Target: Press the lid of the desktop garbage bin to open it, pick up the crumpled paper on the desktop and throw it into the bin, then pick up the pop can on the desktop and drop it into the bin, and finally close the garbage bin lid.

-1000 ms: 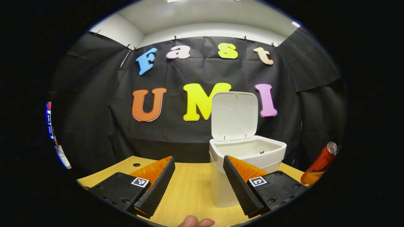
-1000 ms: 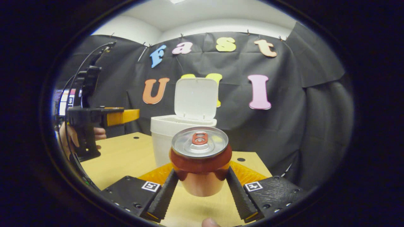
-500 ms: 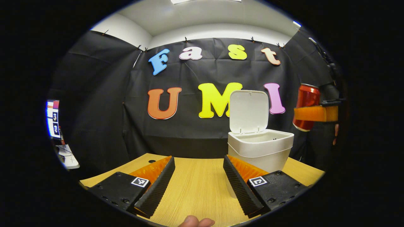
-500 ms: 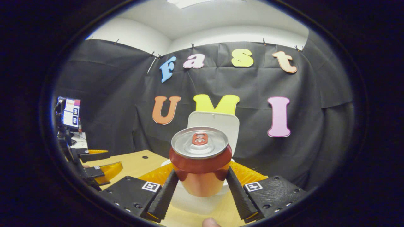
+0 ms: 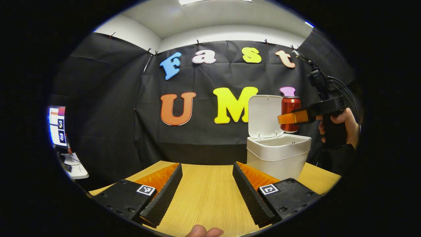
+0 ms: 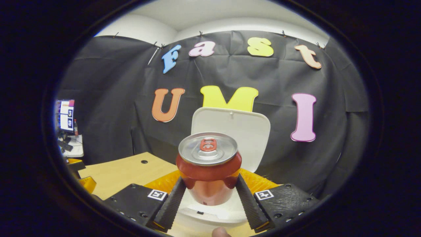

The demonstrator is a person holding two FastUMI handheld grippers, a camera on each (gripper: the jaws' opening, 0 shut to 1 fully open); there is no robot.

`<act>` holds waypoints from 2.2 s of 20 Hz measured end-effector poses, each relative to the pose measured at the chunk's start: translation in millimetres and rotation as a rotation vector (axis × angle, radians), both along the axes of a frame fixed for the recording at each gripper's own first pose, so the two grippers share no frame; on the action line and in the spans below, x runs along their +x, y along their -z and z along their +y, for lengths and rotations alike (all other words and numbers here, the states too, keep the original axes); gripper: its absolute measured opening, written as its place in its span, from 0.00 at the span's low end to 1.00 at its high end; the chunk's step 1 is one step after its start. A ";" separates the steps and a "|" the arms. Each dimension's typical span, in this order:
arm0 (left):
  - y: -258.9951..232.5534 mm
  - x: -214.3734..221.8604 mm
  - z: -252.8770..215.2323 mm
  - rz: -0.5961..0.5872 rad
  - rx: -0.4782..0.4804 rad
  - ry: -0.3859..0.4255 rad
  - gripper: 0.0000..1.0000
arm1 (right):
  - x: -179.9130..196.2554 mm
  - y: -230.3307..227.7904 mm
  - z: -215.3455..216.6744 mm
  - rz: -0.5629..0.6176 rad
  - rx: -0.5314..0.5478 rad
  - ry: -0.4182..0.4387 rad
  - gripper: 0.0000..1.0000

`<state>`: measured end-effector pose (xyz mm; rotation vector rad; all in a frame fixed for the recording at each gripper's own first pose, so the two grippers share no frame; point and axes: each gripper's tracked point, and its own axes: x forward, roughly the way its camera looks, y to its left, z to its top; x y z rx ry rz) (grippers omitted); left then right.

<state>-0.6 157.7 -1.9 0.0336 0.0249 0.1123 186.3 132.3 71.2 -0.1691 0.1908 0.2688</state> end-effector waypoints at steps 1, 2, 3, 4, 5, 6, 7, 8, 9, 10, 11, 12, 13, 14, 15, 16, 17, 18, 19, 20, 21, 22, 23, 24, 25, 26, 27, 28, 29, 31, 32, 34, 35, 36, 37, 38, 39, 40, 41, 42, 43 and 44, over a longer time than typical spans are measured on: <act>0.5 -0.7 0.9 0.000 0.000 0.001 0.99 | 5.3 4.4 -2.5 0.013 0.001 0.008 0.82; 1.8 -1.1 -0.1 0.001 -0.004 0.002 0.99 | 9.8 6.9 -2.6 0.023 0.009 0.007 0.82; 3.7 -1.5 1.0 0.005 -0.010 0.003 0.99 | 12.3 8.2 -1.5 0.032 0.024 0.001 0.82; 5.6 -1.6 1.6 0.008 -0.016 0.004 0.99 | 14.6 10.9 -2.5 0.043 0.036 0.003 0.82; 6.7 -1.2 2.1 0.013 -0.018 0.002 0.99 | 17.5 11.7 -3.8 0.052 0.048 0.009 0.82; 7.0 -2.0 4.4 0.017 -0.017 -0.005 0.99 | 18.1 11.9 -4.0 0.058 0.057 0.011 0.82; 6.8 -2.6 6.1 0.019 -0.017 -0.009 0.99 | 18.0 12.3 -4.7 0.062 0.060 0.012 0.82; 6.5 -3.1 6.8 0.019 -0.014 -0.013 0.99 | 17.6 11.9 -4.4 0.061 0.057 0.012 0.82; 5.7 -3.4 6.6 0.020 -0.009 -0.015 0.99 | 16.9 9.7 -3.6 0.055 0.056 0.010 0.82; 4.8 -3.2 6.9 0.016 -0.005 -0.015 0.99 | 15.7 8.2 -3.8 0.051 0.057 0.009 0.82; 5.1 -3.1 6.0 0.018 -0.003 -0.014 0.99 | 15.4 7.0 -3.0 0.049 0.060 0.006 0.82; 6.1 -3.3 5.8 0.021 -0.003 -0.014 0.99 | 16.0 7.1 -1.9 0.050 0.061 0.005 0.82; 6.8 -3.1 5.4 0.021 -0.004 -0.014 0.99 | 16.7 6.5 -1.9 0.049 0.060 0.006 0.82; 7.7 -4.3 4.8 0.023 -0.006 -0.015 0.99 | 16.0 5.8 -2.4 0.047 0.057 0.008 0.83; 7.4 -5.6 4.9 0.022 -0.008 -0.016 0.99 | 15.0 4.2 -2.9 0.043 0.056 0.009 0.83; 6.2 -5.3 4.6 0.020 -0.007 -0.017 0.99 | 13.3 3.3 -3.7 0.037 0.059 0.010 0.84; 5.7 -5.6 4.7 0.019 -0.007 -0.018 0.99 | 12.9 -0.2 -4.3 0.027 0.064 0.011 0.84; 6.7 -5.6 4.1 0.020 -0.006 -0.019 0.99 | 12.4 -3.5 -4.7 0.017 0.066 0.013 0.89; 5.0 -5.8 3.3 0.018 -0.005 -0.019 0.99 | 11.2 -8.5 -5.3 0.003 0.067 0.015 0.84; 4.7 -4.5 2.8 0.019 -0.005 -0.017 0.99 | 9.5 -13.3 -6.0 -0.013 0.069 0.019 0.88; 5.0 -5.3 0.8 0.018 -0.006 -0.016 0.99 | 7.9 -17.1 -6.7 -0.026 0.072 0.020 0.88; 6.3 -7.4 -0.4 0.016 -0.009 -0.013 0.99 | 6.4 -20.9 -8.1 -0.039 0.072 0.023 0.84; 6.0 -7.3 -2.0 0.012 -0.014 -0.011 0.99 | 4.4 -24.2 -10.1 -0.048 0.072 0.028 0.84; 7.0 -5.6 -2.3 0.011 -0.019 -0.012 0.99 | 2.4 -27.4 -12.5 -0.060 0.070 0.034 0.85; 9.9 -4.9 -2.9 0.017 -0.023 -0.014 0.99 | 0.2 -32.7 -14.1 -0.072 0.066 0.039 0.85; 13.4 -4.7 -3.7 0.020 -0.025 -0.016 0.99 | -2.2 -36.7 -14.7 -0.084 0.065 0.042 0.85; 16.8 -5.0 -3.4 0.025 -0.025 -0.018 0.99 | -4.0 -43.3 -16.0 -0.097 0.066 0.045 0.85; 17.6 -5.2 -3.8 0.028 -0.020 -0.018 0.99 | -6.0 -50.7 -17.2 -0.110 0.070 0.047 0.87; 18.2 -3.6 -5.8 0.029 -0.014 -0.014 0.99 | -5.3 -59.9 -18.7 -0.127 0.069 0.058 0.87; 16.7 -3.4 -8.4 0.025 -0.011 -0.002 0.99 | -0.1 -80.4 -19.5 -0.171 0.046 0.076 0.93; 15.8 -3.3 -11.8 0.023 -0.012 0.006 0.99 | 3.5 -89.6 -20.5 -0.193 0.035 0.086 0.94; 13.8 -4.2 -13.1 0.020 -0.006 0.015 0.99 | 9.5 -105.6 -17.0 -0.217 0.048 0.092 0.95; 13.4 -4.0 -14.2 0.020 -0.004 0.020 0.99 | 12.7 -115.2 -15.4 -0.231 0.059 0.094 0.95; 12.6 -5.9 -15.7 0.017 -0.004 0.026 0.99 | 18.1 -124.1 -14.5 -0.245 0.069 0.098 0.95; 10.4 -6.9 -16.8 0.013 -0.009 0.031 0.99 | 23.6 -132.3 -13.5 -0.252 0.081 0.102 0.95; 7.9 -9.5 -16.8 0.008 -0.021 0.036 0.99 | 30.7 -137.4 -14.2 -0.252 0.097 0.108 0.94; 5.1 -11.4 -18.4 0.001 -0.035 0.045 0.99 | 37.5 -142.6 -15.5 -0.251 0.108 0.119 0.94; 1.5 -13.8 -18.9 -0.004 -0.046 0.052 0.99 | 46.2 -146.5 -18.7 -0.248 0.113 0.133 0.94; -3.7 -15.2 -19.9 -0.014 -0.052 0.057 0.99 | 55.5 -149.8 -19.2 -0.243 0.109 0.141 0.94; -8.9 -16.1 -19.1 -0.023 -0.054 0.060 0.99 | 66.0 -151.4 -20.2 -0.234 0.101 0.150 0.94; -13.6 -16.3 -18.4 -0.029 -0.057 0.056 0.99 | 75.7 -153.3 -20.8 -0.227 0.092 0.160 0.94; -16.3 -17.2 -18.9 -0.032 -0.062 0.056 0.99 | 86.1 -155.7 -20.4 -0.222 0.087 0.168 0.94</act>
